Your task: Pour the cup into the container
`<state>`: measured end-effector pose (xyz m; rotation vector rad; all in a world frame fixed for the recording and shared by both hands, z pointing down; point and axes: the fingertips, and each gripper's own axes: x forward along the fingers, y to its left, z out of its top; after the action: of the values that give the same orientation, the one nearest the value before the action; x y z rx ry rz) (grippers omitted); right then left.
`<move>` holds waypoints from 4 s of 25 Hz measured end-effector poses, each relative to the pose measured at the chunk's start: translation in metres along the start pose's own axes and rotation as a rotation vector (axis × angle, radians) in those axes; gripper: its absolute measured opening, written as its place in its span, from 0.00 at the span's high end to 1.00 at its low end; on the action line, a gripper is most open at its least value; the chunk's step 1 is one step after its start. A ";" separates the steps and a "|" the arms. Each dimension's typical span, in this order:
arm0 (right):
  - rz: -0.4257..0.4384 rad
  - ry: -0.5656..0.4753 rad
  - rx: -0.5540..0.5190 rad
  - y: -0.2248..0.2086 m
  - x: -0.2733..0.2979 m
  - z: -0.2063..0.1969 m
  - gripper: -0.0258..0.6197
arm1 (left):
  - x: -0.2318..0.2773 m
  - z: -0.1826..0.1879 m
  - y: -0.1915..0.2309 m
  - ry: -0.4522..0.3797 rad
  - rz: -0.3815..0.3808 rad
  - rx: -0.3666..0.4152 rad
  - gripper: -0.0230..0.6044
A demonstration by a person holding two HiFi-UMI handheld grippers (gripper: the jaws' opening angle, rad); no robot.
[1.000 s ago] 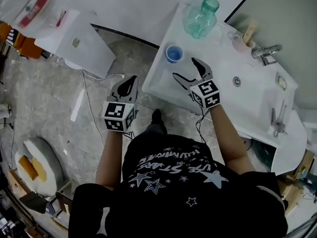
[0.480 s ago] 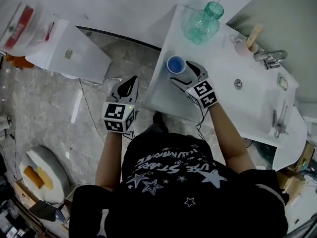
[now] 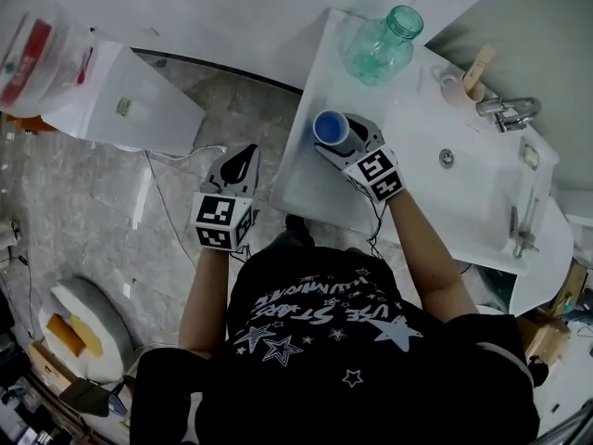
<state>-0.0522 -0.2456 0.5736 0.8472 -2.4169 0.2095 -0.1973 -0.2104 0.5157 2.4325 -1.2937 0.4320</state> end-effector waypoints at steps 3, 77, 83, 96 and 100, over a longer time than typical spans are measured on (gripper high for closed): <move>-0.002 -0.002 -0.012 0.000 0.002 0.002 0.51 | 0.001 0.000 0.003 0.000 0.000 -0.005 0.94; -0.479 -0.161 -0.100 -0.245 -0.163 0.135 0.55 | 0.077 0.151 -0.049 -0.186 0.004 0.110 0.94; -0.499 -0.124 -0.135 -0.260 -0.158 0.147 0.55 | 0.074 0.146 -0.042 -0.178 0.014 0.099 0.94; -0.577 0.037 -0.385 -0.266 -0.144 0.158 0.55 | 0.063 0.130 -0.025 -0.165 0.047 0.066 0.94; -0.625 0.081 -0.485 -0.269 -0.143 0.160 0.54 | 0.061 0.125 -0.022 -0.161 0.055 0.055 0.94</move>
<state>0.1308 -0.4334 0.3509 1.2587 -1.8848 -0.5439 -0.1340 -0.2988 0.4261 2.5266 -1.4345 0.2951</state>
